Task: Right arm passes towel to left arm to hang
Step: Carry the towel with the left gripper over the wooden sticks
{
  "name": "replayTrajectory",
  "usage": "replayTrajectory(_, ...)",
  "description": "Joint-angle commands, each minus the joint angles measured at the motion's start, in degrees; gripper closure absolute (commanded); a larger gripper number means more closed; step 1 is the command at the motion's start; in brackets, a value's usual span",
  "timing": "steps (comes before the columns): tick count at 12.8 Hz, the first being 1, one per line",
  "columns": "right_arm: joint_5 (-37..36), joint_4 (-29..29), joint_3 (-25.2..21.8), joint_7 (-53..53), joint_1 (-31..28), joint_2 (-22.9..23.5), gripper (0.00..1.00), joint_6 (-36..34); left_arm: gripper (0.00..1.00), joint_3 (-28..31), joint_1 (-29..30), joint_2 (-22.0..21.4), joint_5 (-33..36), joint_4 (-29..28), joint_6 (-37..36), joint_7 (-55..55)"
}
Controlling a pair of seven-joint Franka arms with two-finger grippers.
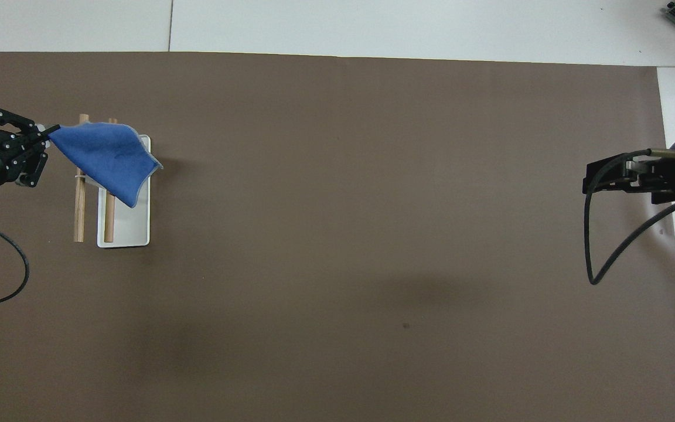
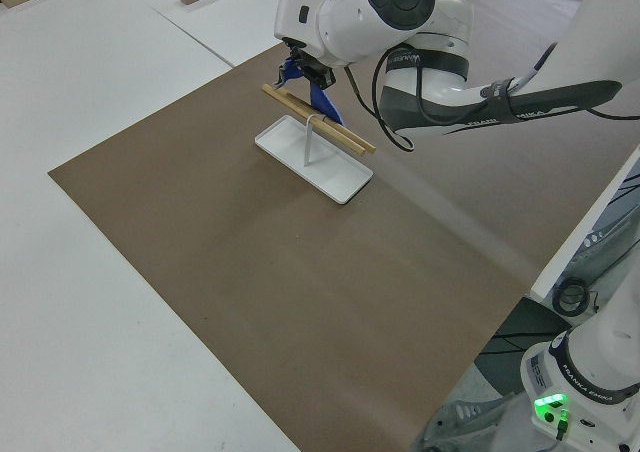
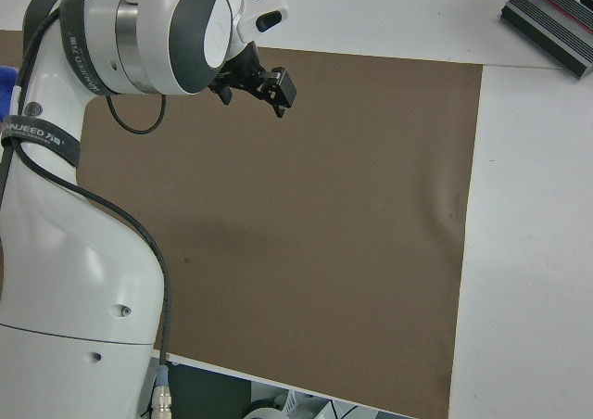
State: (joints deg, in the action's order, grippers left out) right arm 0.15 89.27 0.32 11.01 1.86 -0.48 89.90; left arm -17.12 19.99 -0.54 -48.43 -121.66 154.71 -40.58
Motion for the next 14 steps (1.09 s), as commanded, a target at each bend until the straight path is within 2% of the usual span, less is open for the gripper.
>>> replayTrajectory(1,-0.3,1.8,0.5,-2.4,-0.9,-1.6,0.00,0.1,1.00,-0.5,2.4,1.4,1.3,1.9,-1.9,0.9)
replayTrajectory(10,-0.2,1.8,0.6,-3.9,-0.8,-1.5,0.00,1.4,1.00,-0.4,6.1,0.6,5.6,0.7,-5.6,0.9)
replayTrajectory(14,-0.2,1.8,0.6,-7.1,-0.4,-1.5,0.00,1.1,1.00,-0.3,6.5,-0.6,8.6,-2.0,-6.0,1.6)
